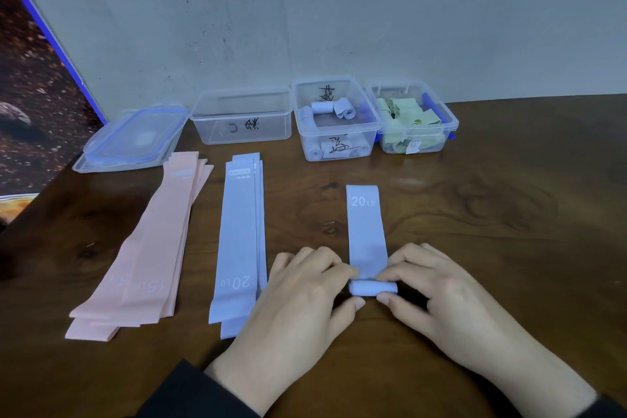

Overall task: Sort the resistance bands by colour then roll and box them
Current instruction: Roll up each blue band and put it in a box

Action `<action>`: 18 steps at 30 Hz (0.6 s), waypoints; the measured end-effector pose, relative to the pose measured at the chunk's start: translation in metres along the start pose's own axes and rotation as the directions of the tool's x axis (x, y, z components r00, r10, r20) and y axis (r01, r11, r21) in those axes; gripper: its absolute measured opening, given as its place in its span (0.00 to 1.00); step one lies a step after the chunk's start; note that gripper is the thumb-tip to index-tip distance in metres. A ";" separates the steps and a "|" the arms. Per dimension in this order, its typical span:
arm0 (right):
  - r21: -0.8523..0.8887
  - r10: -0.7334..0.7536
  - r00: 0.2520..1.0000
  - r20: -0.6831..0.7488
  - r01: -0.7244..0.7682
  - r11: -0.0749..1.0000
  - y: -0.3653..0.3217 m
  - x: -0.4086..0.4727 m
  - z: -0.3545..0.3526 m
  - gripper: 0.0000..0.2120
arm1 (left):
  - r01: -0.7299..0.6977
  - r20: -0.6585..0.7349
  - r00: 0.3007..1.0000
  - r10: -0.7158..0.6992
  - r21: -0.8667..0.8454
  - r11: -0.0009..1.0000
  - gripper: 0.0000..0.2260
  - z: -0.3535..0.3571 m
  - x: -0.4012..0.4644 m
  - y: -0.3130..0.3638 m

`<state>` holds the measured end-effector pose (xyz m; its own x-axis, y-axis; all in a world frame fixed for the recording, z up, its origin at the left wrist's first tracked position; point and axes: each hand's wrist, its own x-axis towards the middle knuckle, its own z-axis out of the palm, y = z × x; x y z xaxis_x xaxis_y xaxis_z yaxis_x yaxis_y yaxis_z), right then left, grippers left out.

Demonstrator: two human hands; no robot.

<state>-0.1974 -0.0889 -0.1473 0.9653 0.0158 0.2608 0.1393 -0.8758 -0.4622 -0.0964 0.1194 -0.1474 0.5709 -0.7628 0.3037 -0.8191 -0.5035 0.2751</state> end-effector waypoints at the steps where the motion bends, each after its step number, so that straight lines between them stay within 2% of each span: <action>1: -0.006 0.002 1.000 0.002 -0.002 1.000 0.000 0.000 0.000 0.11 | -0.001 0.004 1.000 0.001 0.000 1.000 0.14 0.000 0.000 0.000; 4: -0.019 0.004 1.000 0.003 -0.004 1.000 -0.001 0.000 0.000 0.13 | -0.004 0.001 1.000 0.004 0.002 1.000 0.10 0.000 0.001 0.000; 7: 0.001 0.004 1.000 -0.005 -0.004 1.000 -0.002 0.000 -0.002 0.15 | 0.004 -0.013 1.000 -0.004 0.000 1.000 0.11 0.000 0.001 0.000; 12: -0.001 0.000 1.000 0.006 0.000 1.000 -0.002 0.001 -0.002 0.09 | 0.004 -0.022 1.000 -0.004 -0.001 1.000 0.13 0.000 0.001 0.002; 18: -0.014 -0.003 1.000 0.012 0.003 1.000 -0.001 0.000 -0.001 0.14 | 0.000 0.000 1.000 0.000 -0.011 1.000 0.10 -0.001 0.000 -0.001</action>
<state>-0.1980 -0.0884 -0.1464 0.9674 0.0239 0.2520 0.1389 -0.8825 -0.4494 -0.0956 0.1201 -0.1466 0.5705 -0.7631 0.3038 -0.8186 -0.4985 0.2852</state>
